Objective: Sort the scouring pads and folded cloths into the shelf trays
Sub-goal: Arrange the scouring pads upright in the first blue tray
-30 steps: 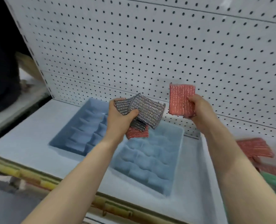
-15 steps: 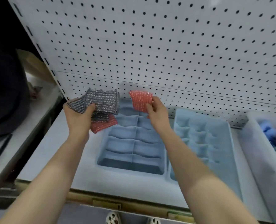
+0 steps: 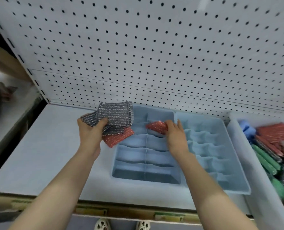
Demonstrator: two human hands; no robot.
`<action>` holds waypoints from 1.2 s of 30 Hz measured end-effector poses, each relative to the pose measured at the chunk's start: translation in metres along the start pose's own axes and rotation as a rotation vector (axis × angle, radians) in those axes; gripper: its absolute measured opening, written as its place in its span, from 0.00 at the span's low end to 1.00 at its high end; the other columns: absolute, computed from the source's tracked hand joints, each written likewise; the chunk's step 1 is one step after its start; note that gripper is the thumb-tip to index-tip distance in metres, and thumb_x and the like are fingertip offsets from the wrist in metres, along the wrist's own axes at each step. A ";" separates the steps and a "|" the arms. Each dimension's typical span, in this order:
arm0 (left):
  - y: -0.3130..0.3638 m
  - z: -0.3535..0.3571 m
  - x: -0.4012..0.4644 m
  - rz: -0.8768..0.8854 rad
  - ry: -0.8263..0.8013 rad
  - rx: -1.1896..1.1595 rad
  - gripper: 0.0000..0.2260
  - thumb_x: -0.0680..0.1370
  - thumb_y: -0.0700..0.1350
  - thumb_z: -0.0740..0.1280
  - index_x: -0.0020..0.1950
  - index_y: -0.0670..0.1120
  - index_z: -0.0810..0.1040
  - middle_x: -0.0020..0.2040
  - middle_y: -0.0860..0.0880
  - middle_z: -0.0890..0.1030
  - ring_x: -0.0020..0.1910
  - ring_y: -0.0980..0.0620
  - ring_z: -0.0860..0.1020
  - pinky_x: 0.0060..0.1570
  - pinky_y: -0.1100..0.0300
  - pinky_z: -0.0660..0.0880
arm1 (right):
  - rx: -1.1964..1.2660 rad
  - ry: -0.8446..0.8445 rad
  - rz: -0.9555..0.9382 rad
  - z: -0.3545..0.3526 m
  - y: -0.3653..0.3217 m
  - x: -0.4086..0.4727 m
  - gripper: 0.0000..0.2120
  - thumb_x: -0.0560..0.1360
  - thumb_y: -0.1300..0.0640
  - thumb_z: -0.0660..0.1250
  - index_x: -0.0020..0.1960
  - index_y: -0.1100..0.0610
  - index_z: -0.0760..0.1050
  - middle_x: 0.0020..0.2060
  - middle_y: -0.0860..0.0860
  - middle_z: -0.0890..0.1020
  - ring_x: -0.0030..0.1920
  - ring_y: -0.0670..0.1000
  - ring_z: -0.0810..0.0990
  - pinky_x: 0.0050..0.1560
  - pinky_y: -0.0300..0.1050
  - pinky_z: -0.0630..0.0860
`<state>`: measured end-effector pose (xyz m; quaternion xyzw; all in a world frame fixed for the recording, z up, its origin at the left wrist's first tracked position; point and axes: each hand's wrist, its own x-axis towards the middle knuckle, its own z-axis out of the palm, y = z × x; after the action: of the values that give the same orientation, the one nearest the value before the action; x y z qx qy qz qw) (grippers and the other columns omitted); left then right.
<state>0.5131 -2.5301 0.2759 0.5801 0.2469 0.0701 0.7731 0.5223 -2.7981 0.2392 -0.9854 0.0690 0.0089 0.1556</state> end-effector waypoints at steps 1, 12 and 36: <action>-0.002 0.003 -0.005 -0.003 -0.015 0.004 0.21 0.75 0.37 0.71 0.63 0.43 0.66 0.59 0.40 0.79 0.58 0.41 0.80 0.54 0.40 0.78 | 0.002 -0.027 -0.006 -0.005 0.004 0.002 0.12 0.81 0.64 0.57 0.64 0.61 0.70 0.57 0.61 0.79 0.75 0.63 0.60 0.69 0.50 0.60; 0.030 -0.007 0.014 0.063 0.091 -0.111 0.18 0.75 0.37 0.71 0.58 0.47 0.67 0.53 0.47 0.81 0.51 0.48 0.82 0.38 0.55 0.80 | -0.077 0.089 -0.347 -0.011 -0.074 0.065 0.17 0.77 0.65 0.63 0.64 0.57 0.76 0.58 0.55 0.79 0.58 0.58 0.73 0.52 0.49 0.70; 0.025 -0.008 0.018 0.081 0.067 -0.058 0.21 0.73 0.35 0.72 0.61 0.46 0.66 0.56 0.43 0.80 0.55 0.44 0.80 0.53 0.44 0.79 | 0.819 0.125 -0.177 -0.051 -0.064 0.068 0.14 0.73 0.64 0.70 0.57 0.51 0.79 0.46 0.48 0.82 0.45 0.51 0.79 0.53 0.50 0.77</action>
<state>0.5296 -2.5084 0.2920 0.5644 0.2471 0.1279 0.7772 0.5988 -2.7625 0.3049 -0.8429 -0.0088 -0.0923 0.5300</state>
